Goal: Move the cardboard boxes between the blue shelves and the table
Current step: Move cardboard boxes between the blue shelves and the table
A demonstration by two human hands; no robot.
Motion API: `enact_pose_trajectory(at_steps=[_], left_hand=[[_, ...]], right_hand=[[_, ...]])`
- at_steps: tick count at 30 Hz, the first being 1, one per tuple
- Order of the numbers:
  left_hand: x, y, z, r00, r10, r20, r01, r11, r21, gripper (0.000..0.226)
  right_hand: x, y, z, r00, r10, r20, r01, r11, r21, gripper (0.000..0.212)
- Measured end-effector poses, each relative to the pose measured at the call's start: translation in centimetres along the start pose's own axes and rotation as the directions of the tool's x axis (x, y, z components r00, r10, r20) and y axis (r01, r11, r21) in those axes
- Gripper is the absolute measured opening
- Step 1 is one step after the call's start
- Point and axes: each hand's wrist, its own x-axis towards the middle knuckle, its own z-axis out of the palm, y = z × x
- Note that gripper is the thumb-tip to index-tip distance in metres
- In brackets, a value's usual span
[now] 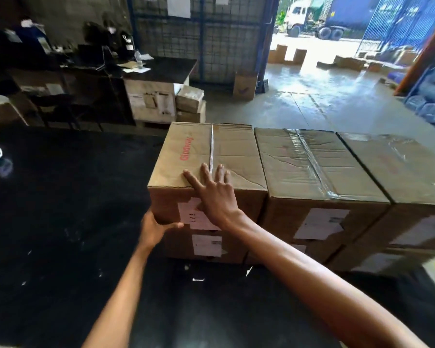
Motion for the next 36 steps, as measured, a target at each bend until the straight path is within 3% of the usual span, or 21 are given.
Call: enact_pose_trajectory(at_steps=[3,6,10,14,21,26,30,36], left_hand=[[0.4,1.5,-0.6,1.0,0.006,0.014,-0.005,0.996,-0.086,0.083],[0.6,4.2,-1.1,0.994,0.106,-0.027,-0.108,0.99,-0.09,0.1],[0.2,7.7,-1.8,0.946,0.316,-0.076,-0.312,0.948,0.061,0.12],[-0.4,8.8,-1.7,0.926,0.374,-0.058,-0.344,0.896,0.281,0.105],[-1.7,9.2,-1.3,0.951,0.303,-0.055,-0.263,0.892,0.367,0.091],[-4.6,9.9,1.1,0.937,0.32,-0.14,-0.188,0.8,0.57,0.078],[-7.7,12.3,5.9,0.909,0.398,-0.121,-0.242,0.742,0.626,0.065],[-11.5,19.4,18.5,0.86,0.498,0.107,-0.477,0.712,0.516,0.06]], right_hand=[[-0.8,2.6,-0.1,1.0,-0.016,-0.022,0.018,0.995,0.103,0.104],[-2.1,6.4,-0.7,0.999,0.031,0.037,-0.036,0.988,0.15,0.105],[-4.4,10.7,-0.5,0.99,0.129,0.059,-0.137,0.98,0.148,0.104],[-6.5,12.7,0.6,0.98,0.201,0.017,-0.201,0.968,0.148,0.102],[-6.9,12.4,1.1,0.975,0.22,-0.025,-0.211,0.958,0.193,0.097],[-8.1,13.6,0.5,0.986,0.163,-0.022,-0.15,0.948,0.281,0.088],[-12.1,16.3,-0.3,0.983,0.162,-0.082,-0.123,0.927,0.355,0.072],[-21.0,25.4,-1.2,0.934,0.32,-0.159,-0.241,0.893,0.379,0.062]])
